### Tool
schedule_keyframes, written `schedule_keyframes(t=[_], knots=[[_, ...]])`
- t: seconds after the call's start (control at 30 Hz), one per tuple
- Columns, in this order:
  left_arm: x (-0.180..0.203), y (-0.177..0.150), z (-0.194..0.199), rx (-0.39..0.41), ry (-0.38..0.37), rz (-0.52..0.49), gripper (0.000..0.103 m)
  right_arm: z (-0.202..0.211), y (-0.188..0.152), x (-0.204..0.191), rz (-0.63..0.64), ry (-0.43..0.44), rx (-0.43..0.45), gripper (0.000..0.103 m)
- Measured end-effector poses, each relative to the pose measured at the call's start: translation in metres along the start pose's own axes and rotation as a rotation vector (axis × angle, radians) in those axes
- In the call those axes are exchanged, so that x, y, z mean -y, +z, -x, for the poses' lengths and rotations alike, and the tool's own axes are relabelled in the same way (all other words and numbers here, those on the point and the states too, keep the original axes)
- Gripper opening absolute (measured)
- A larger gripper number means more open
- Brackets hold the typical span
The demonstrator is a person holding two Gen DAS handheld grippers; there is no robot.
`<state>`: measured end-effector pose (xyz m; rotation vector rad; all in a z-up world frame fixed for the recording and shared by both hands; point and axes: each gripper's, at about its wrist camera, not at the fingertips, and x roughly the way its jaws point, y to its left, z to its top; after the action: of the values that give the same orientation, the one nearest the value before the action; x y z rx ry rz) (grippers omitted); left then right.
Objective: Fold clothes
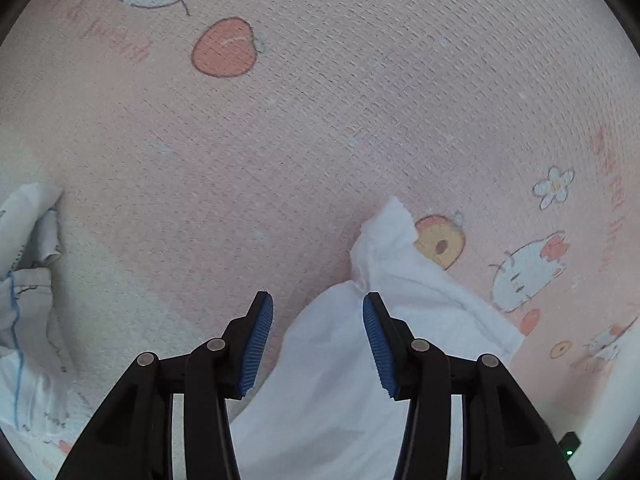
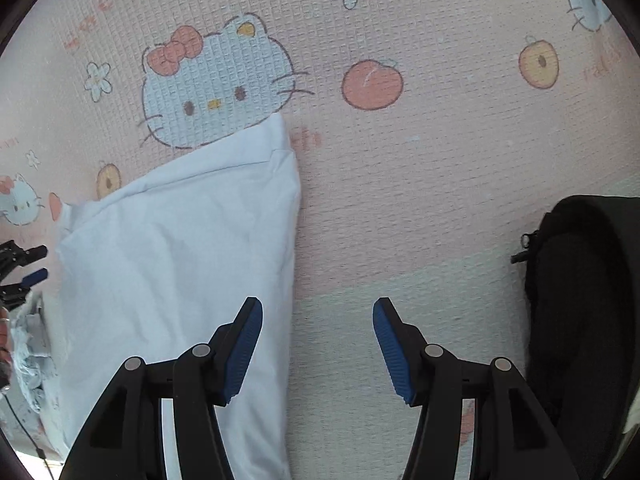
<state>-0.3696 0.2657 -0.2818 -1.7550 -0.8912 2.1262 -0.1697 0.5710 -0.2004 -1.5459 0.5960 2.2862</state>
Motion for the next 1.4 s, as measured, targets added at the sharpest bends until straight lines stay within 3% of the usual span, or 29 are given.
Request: schedule_keyframes(t=[0.13, 0.3, 0.4, 0.47, 0.53, 0.67, 0.73, 0.77, 0.83, 0.9, 0.97, 1.03, 1.13, 1.23, 1.3, 1.4], knots=[[0.012, 0.013, -0.008, 0.029, -0.050, -0.062, 0.043, -0.010, 0.021, -0.003, 0.022, -0.032, 0.021, 0.057], [0.044, 0.044, -0.031, -0.018, -0.046, -0.153, 0.043, -0.030, 0.053, 0.008, -0.078, 0.006, 0.059, 0.057], [0.066, 0.027, -0.046, -0.025, -0.024, -0.195, 0.043, -0.040, 0.067, 0.010, -0.129, 0.047, 0.082, 0.057], [0.082, 0.031, -0.070, -0.054, -0.006, -0.213, 0.043, -0.047, 0.074, 0.005, -0.106, 0.031, 0.103, 0.057], [0.081, 0.034, -0.076, -0.050, 0.027, -0.222, 0.043, -0.057, 0.081, -0.004, -0.077, -0.024, 0.099, 0.057], [0.080, 0.040, -0.086, -0.032, 0.061, -0.255, 0.043, -0.074, 0.089, -0.013, -0.067, -0.044, 0.082, 0.055], [0.064, 0.091, -0.086, -0.031, 0.066, -0.303, 0.043, -0.078, 0.090, -0.023, -0.020, -0.081, 0.098, 0.044], [0.087, 0.111, -0.102, -0.029, 0.075, -0.329, 0.042, -0.079, 0.091, -0.030, 0.019, -0.095, 0.104, 0.039], [0.131, 0.130, -0.127, -0.029, 0.080, -0.382, 0.030, -0.080, 0.092, -0.045, 0.107, -0.118, 0.111, 0.014], [0.146, 0.122, -0.120, 0.006, 0.090, -0.437, 0.015, -0.082, 0.090, -0.065, 0.212, -0.202, 0.118, 0.010], [0.161, 0.114, -0.113, 0.042, 0.100, -0.492, 0.010, -0.080, 0.089, -0.081, 0.299, -0.276, 0.139, 0.008], [0.176, 0.107, -0.106, 0.075, 0.107, -0.542, 0.009, -0.073, 0.089, -0.087, 0.322, -0.305, 0.180, 0.007], [0.173, 0.115, -0.094, 0.063, 0.040, -0.507, 0.009, -0.061, 0.093, -0.085, 0.294, -0.312, 0.231, 0.007], [0.099, 0.106, -0.009, 0.089, -0.029, -0.476, 0.009, -0.056, 0.095, -0.079, 0.270, -0.294, 0.250, 0.007], [0.083, 0.125, 0.017, 0.128, -0.085, -0.452, 0.009, -0.056, 0.096, -0.075, 0.259, -0.283, 0.253, 0.007], [0.047, 0.116, 0.040, 0.126, -0.106, -0.419, 0.009, -0.059, 0.100, -0.066, 0.210, -0.257, 0.238, 0.007]])
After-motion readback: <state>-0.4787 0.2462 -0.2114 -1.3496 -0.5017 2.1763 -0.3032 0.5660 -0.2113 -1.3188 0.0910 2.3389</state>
